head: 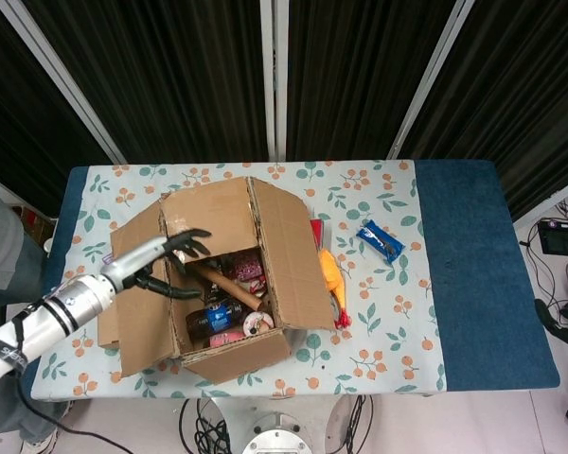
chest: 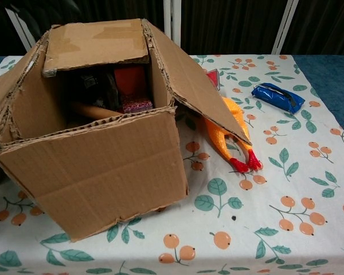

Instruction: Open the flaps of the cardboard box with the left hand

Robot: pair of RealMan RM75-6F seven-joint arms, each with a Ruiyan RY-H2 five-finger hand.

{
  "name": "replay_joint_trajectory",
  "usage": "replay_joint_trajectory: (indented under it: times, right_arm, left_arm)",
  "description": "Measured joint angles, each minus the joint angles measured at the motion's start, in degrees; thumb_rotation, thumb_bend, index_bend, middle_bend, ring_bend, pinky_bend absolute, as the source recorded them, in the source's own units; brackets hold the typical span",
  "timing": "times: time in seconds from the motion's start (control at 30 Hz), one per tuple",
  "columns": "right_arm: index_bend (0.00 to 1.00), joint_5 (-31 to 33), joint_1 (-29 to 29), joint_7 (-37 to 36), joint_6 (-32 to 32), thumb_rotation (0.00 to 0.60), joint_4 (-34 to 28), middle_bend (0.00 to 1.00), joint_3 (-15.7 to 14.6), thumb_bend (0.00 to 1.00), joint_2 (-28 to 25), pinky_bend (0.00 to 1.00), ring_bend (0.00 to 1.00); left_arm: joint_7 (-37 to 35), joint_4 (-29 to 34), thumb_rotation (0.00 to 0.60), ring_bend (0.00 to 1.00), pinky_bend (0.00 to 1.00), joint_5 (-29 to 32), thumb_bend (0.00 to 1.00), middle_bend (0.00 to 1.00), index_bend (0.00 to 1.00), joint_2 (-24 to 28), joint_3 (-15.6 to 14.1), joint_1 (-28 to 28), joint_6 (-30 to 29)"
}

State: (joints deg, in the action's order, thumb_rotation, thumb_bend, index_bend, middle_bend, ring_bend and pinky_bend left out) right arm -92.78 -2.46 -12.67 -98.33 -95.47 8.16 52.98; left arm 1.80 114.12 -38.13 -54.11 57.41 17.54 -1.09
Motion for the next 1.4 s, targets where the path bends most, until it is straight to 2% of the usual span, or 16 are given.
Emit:
replay_joint_trajectory:
  times: [0.03,0.1,0.23,0.33,0.43,0.6,0.83,1.0,1.23,1.4]
  right_arm:
    - [0.0,0.02,-0.05,0.16,0.09,0.6,-0.14,0.0,0.01,0.21,-0.01,0.0,0.0]
    - [0.0,0.02,-0.12,0.53,0.2,0.6,-0.37,0.0,0.01,0.21,0.0,0.0,0.0]
    - [0.0,0.13,-0.21,1.24,0.49,0.6,-0.77,0.0,-0.04,0.21,0.09,0.0,0.0]
    - [0.0,0.36,-0.19,1.44,0.62,0.6,-0.77,0.0,-0.07,0.21,0.18,0.0,0.0]
    - [0.0,0.53,-0.18,1.44,0.78,0.6,-0.66,0.0,-0.12,0.21,0.28,0.0,0.0]
    - [0.0,0.37,-0.14,1.4,0.69,0.6,-0.59,0.0,-0.21,0.21,0.31,0.0,0.0]
    - [0.0,0.93,0.51,0.67,-0.15,0.6,-0.34,0.0,-0.09,0.21,-0.19,0.0,0.0]
    - [0.0,1.68,0.64,-0.05,-0.04,0.6,0.17,0.0,0.13,0.21,-0.42,0.0,0.0]
    - [0.0,1.77,0.15,0.21,0.79,0.6,0.27,0.0,0.21,0.21,-0.09,0.0,0.0]
    - [0.0,1.69,-0.03,0.6,1.03,0.6,0.15,0.0,0.21,0.21,0.1,0.0,0.0]
  left_arm:
    - [2.6,0.32,0.535,0.13,0.26,-2.94,0.04,0.12,0.07,-1.16,-2.03,0.43,-6.46]
    - [7.22,0.51,0.592,0.1,0.23,-7.9,0.04,0.07,0.05,-3.14,-5.59,1.34,-15.77]
    - [20.86,-0.47,0.6,0.06,0.2,-21.17,0.04,0.02,0.03,-9.08,-15.43,4.54,-34.18]
    - [28.35,-2.33,0.6,0.05,0.19,-29.24,0.04,0.0,0.01,-14.44,-22.86,7.4,-43.54]
    - [31.08,-4.69,0.6,0.05,0.19,-32.64,0.04,0.0,0.01,-19.32,-28.48,10.6,-48.68]
    - [30.0,-9.09,0.6,0.05,0.19,-33.02,0.04,0.0,0.0,-23.35,-31.38,13.75,-51.28]
    - [31.36,-18.38,0.6,0.05,0.19,-34.67,0.04,0.0,0.0,-29.4,-35.12,18.39,-54.53]
    - [30.63,-19.44,0.6,0.05,0.19,-34.3,0.04,0.0,0.0,-30.11,-36.79,19.88,-55.06]
    - [33.28,-23.89,0.6,0.04,0.18,-35.71,0.04,0.0,0.0,-30.65,-40.33,21.89,-56.47]
    - [34.73,-27.58,0.6,0.04,0.18,-36.94,0.04,0.0,0.0,-31.94,-40.93,22.81,-58.88]
